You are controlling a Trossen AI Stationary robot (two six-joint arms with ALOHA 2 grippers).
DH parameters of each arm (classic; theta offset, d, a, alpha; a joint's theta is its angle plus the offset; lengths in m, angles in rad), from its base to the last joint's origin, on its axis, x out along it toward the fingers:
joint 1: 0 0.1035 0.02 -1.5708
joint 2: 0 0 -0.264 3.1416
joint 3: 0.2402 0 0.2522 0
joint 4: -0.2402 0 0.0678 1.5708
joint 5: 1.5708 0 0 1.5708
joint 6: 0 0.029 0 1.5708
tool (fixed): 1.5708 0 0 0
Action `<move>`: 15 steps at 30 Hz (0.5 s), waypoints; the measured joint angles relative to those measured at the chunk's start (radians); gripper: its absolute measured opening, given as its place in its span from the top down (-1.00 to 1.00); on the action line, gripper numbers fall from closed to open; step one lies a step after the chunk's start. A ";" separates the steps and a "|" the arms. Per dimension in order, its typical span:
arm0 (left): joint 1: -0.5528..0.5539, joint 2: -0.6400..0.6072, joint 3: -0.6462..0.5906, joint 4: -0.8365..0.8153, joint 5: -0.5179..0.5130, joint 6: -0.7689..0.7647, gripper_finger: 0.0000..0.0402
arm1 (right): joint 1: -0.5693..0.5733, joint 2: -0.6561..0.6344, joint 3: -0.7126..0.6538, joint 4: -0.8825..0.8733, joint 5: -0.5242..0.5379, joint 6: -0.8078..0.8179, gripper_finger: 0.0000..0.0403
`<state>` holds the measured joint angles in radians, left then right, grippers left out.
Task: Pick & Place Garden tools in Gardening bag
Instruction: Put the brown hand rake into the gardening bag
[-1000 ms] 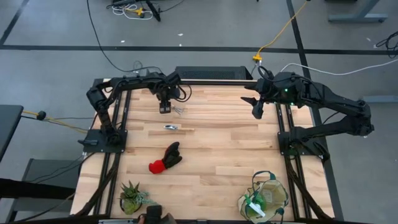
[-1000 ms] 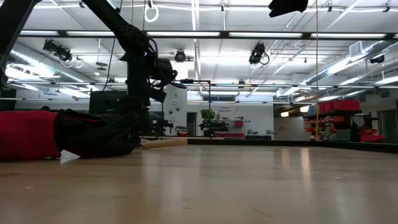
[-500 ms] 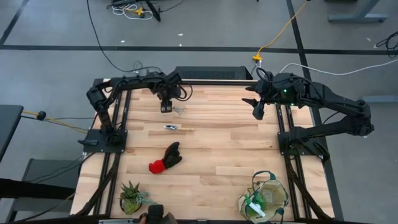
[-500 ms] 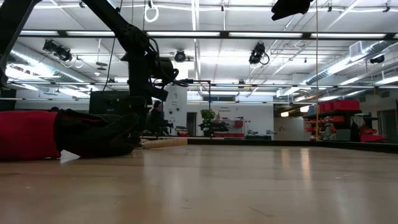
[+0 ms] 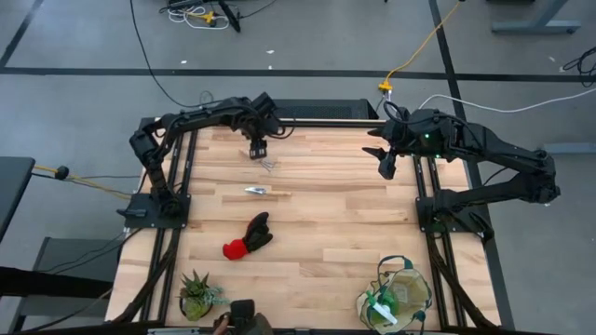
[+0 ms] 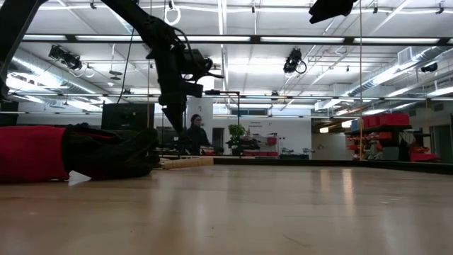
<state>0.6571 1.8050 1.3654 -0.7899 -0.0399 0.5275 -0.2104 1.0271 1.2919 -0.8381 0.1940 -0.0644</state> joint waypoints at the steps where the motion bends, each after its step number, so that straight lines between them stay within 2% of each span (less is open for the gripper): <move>1: 0.000 0.000 0.003 0.000 0.000 0.000 0.03 | 0.000 0.000 0.000 0.005 0.000 0.004 -0.11; 15: 0.000 0.000 0.004 0.042 0.037 -0.027 0.03 | 0.000 0.001 0.000 0.105 0.000 0.011 -0.11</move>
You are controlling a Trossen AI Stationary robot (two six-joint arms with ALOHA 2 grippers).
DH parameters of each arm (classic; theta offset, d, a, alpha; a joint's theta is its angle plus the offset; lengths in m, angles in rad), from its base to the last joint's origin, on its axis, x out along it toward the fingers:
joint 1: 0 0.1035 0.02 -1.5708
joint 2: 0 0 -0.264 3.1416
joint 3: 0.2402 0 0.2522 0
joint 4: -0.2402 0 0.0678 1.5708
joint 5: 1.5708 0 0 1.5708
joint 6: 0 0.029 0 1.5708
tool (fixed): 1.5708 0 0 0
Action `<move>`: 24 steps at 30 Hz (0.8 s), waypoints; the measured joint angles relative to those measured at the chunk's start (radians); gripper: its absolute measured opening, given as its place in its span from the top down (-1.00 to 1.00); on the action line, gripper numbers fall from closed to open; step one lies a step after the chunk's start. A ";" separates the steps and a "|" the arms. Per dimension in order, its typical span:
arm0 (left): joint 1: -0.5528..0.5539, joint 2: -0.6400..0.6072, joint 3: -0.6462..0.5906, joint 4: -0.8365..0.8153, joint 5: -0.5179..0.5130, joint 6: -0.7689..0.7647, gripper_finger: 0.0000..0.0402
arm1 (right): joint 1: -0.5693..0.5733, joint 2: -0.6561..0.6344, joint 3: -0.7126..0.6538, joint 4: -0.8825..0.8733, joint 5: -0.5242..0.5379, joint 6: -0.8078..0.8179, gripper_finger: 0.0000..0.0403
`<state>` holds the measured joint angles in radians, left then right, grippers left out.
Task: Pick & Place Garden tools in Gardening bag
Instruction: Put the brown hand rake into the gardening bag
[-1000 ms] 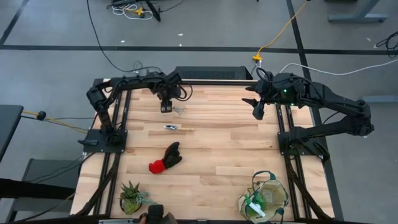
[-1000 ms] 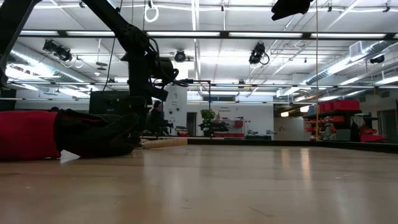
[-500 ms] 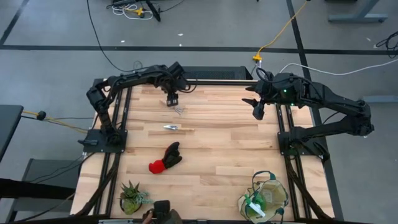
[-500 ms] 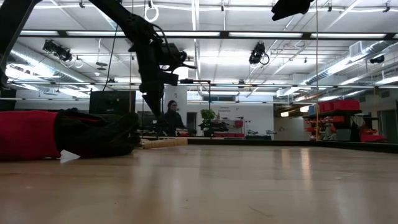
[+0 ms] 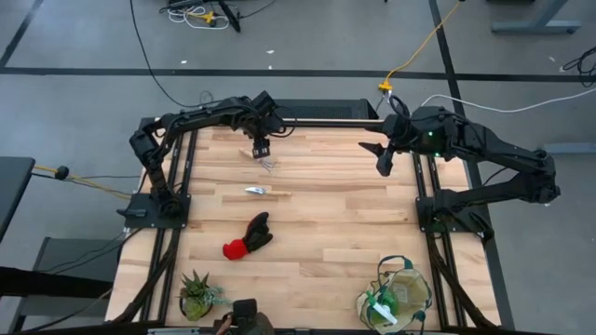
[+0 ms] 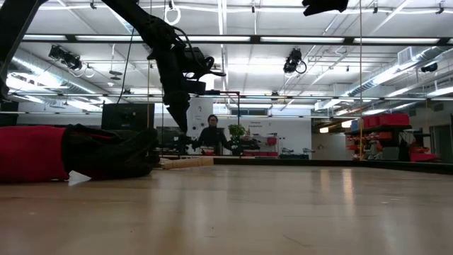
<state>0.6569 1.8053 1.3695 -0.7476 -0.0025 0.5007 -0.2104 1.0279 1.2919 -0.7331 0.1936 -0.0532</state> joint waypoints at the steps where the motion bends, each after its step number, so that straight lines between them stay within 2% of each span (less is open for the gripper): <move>1: 0.000 0.000 0.000 0.000 0.000 0.000 0.03 | 0.000 0.000 0.000 0.005 0.000 0.000 -0.11; 24: 0.015 0.000 0.000 0.092 0.022 0.017 0.03 | 0.000 0.000 0.000 0.016 0.000 0.000 -0.11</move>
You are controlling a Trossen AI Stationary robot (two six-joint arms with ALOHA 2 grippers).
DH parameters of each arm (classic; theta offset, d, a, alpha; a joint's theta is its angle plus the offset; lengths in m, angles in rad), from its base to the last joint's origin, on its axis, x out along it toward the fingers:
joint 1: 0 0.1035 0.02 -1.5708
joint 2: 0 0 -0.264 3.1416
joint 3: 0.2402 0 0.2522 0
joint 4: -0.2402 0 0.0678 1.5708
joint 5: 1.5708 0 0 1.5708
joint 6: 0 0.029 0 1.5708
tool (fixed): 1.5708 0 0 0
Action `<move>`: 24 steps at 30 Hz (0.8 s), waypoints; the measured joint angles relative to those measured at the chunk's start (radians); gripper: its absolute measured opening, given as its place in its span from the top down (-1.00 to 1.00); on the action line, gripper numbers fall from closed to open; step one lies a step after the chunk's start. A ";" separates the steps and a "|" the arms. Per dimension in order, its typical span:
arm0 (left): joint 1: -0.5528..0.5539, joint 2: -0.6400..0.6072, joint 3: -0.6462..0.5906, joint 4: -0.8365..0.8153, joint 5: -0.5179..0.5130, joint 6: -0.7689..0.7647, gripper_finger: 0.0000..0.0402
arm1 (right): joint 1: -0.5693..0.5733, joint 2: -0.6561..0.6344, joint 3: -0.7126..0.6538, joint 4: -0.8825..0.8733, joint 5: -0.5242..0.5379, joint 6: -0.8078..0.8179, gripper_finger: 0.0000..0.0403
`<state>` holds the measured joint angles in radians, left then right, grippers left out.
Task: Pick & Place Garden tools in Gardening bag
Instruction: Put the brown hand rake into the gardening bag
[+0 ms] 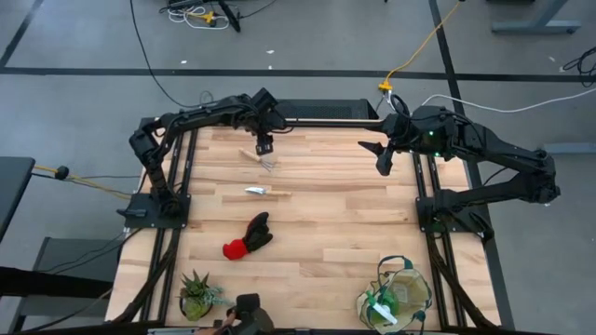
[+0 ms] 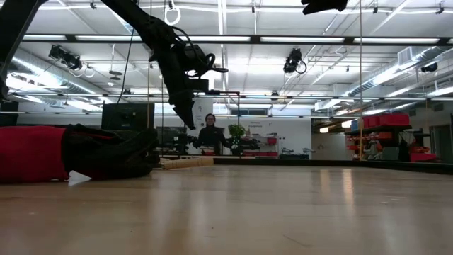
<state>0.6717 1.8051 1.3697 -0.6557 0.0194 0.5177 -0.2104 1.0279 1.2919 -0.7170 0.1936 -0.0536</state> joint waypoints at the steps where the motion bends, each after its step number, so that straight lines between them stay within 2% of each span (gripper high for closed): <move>1: 0.006 0.000 0.000 0.001 0.007 0.000 0.03 | 0.000 0.000 0.000 0.000 0.000 0.000 -0.11; 5: 0.030 0.000 0.000 0.002 0.011 0.030 0.03 | 0.000 0.000 0.000 0.000 0.000 0.000 -0.11; 9: 0.035 0.000 -0.001 0.002 0.013 0.129 0.03 | 0.000 0.000 0.000 0.000 0.000 0.000 -0.11; 14: 0.034 0.008 -0.003 -0.047 0.119 0.318 0.03 | 0.000 0.000 0.000 0.000 0.000 0.000 -0.11; 17: 0.032 0.008 -0.002 -0.086 0.140 0.409 0.03 | 0.000 0.000 0.000 0.000 -0.001 0.000 -0.11; 24: 0.040 0.008 -0.002 -0.147 0.128 0.464 0.03 | 0.000 0.000 0.000 0.000 0.000 0.000 -0.11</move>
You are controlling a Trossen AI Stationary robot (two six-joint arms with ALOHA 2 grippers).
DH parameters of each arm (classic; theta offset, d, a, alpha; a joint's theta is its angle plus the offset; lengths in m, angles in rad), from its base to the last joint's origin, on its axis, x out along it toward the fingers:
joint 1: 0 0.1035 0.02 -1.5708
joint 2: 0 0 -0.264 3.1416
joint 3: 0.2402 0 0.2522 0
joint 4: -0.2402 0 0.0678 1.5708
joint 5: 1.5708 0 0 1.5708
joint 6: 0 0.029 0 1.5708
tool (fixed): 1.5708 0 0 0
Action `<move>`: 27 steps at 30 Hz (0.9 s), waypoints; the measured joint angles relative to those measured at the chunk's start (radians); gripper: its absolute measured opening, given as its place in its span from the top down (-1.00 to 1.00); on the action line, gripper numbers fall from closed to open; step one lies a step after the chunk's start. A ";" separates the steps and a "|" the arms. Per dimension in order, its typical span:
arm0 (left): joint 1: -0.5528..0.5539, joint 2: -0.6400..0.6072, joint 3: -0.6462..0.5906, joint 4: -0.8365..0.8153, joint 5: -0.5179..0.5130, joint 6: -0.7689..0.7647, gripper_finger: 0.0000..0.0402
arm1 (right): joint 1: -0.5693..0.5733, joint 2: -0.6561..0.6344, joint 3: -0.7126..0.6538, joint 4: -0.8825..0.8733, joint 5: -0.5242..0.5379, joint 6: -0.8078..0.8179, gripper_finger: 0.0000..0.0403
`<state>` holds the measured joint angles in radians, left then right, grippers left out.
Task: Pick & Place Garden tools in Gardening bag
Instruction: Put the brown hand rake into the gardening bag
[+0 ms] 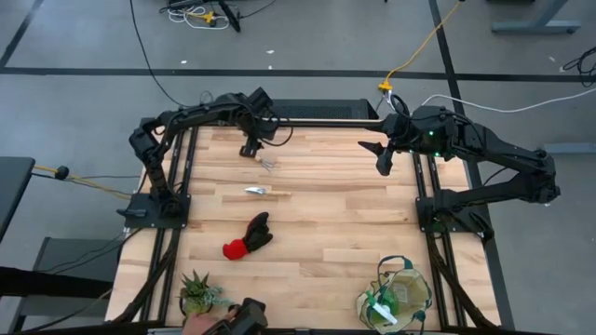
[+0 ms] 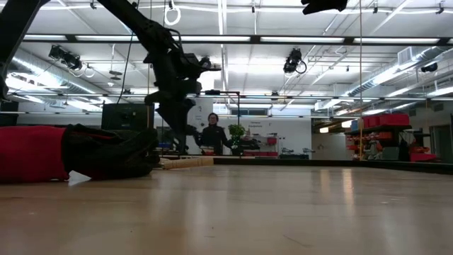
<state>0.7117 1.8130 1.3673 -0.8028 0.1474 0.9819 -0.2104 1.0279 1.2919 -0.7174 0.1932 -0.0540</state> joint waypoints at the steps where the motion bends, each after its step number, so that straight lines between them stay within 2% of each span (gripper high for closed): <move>1: 0.001 0.000 0.000 0.000 -0.001 0.005 0.03 | 0.000 0.000 0.000 0.000 0.000 0.000 -0.11; 27: 0.010 0.095 0.000 -0.105 -0.061 0.015 0.03 | 0.001 0.000 0.000 0.038 0.000 0.000 -0.11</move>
<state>0.7216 1.9079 1.3670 -0.9083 0.0868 0.9966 -0.2096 1.0279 1.2922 -0.6792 0.1928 -0.0540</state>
